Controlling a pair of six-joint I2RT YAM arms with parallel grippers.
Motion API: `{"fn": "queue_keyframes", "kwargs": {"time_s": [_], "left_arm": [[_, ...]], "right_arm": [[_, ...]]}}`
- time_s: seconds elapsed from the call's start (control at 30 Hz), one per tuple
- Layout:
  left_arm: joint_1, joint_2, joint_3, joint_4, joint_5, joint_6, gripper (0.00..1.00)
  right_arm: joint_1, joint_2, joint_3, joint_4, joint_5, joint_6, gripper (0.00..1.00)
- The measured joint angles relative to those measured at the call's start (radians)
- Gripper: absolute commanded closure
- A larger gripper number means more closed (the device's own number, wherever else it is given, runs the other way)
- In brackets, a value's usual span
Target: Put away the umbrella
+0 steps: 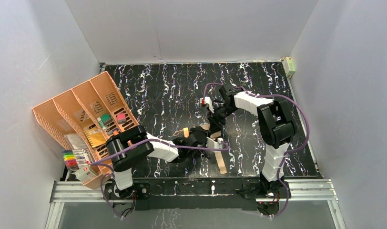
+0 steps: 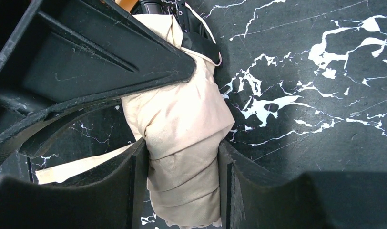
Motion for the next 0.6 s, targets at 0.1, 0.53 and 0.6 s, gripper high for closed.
{"fn": "queue_keyframes", "kwargs": {"time_s": [0.1,0.53,0.6], "left_arm": [[0.001,-0.010,-0.002,-0.006,0.002,-0.016,0.54],[0.002,-0.338,-0.051,-0.232,0.100,-0.281,0.36],[0.006,-0.425,-0.076,-0.252,0.116,-0.333,0.30]], "right_arm": [[0.001,0.000,0.000,0.004,0.000,0.005,0.66],[0.015,-0.078,-0.123,0.175,0.029,0.054,0.70],[0.018,-0.097,-0.146,0.206,0.044,0.054,0.70]]}}
